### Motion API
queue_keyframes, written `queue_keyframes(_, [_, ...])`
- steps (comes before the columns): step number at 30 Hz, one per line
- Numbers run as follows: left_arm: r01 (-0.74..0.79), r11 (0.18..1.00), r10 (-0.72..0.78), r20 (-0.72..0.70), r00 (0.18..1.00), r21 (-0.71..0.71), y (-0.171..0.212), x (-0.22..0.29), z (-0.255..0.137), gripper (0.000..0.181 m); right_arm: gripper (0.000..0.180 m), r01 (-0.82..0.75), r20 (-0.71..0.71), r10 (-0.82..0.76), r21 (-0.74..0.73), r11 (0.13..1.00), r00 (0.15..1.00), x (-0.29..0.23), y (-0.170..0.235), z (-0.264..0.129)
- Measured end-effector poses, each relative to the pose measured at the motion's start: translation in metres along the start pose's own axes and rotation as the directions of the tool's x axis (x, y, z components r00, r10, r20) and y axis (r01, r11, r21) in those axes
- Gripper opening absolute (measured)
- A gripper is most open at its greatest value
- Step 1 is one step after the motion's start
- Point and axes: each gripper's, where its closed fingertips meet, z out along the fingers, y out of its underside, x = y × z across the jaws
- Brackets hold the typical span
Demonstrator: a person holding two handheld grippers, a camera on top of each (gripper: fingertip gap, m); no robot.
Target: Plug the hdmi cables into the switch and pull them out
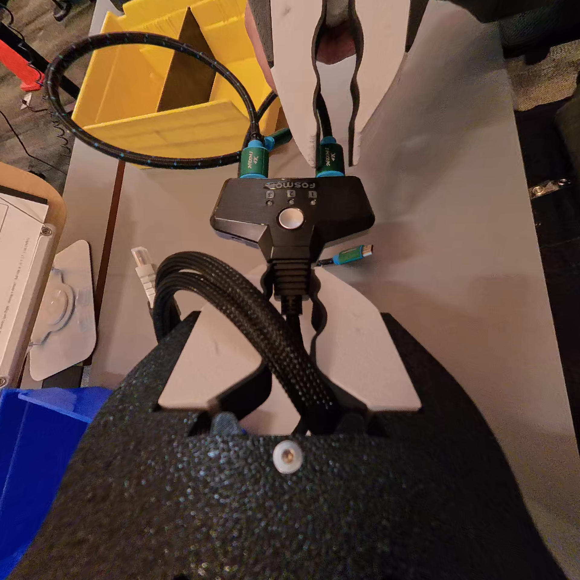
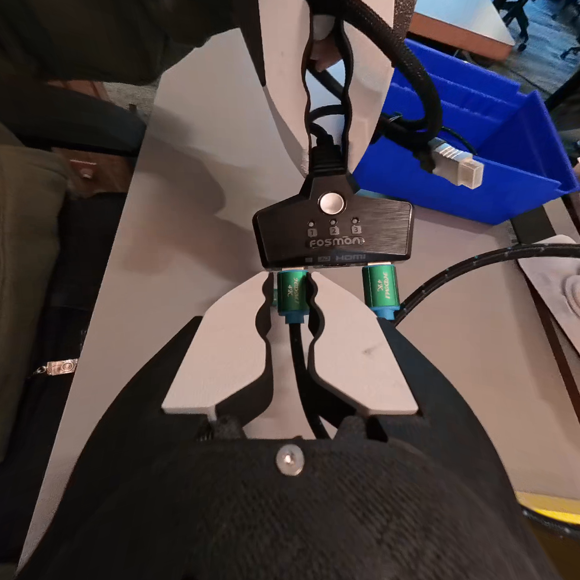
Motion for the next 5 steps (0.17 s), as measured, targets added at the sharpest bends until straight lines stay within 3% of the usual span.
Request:
queue_keyframes(1, [-0.003,1.0,0.003,-0.001,1.0,0.0,0.0001,0.0009,-0.0001,0.022,0.019,0.012,0.008,-0.012,-0.003,1.0,1.0,-0.0013,0.0002,0.0006])
queue_keyframes(5, [0.013,1.0,-0.014,0.017,1.0,0.012,0.0011,0.0026,-0.0027,0.022,0.023,0.026,-0.017,-0.027,-0.074,0.997,0.999,0.003,0.0094,0.0035])
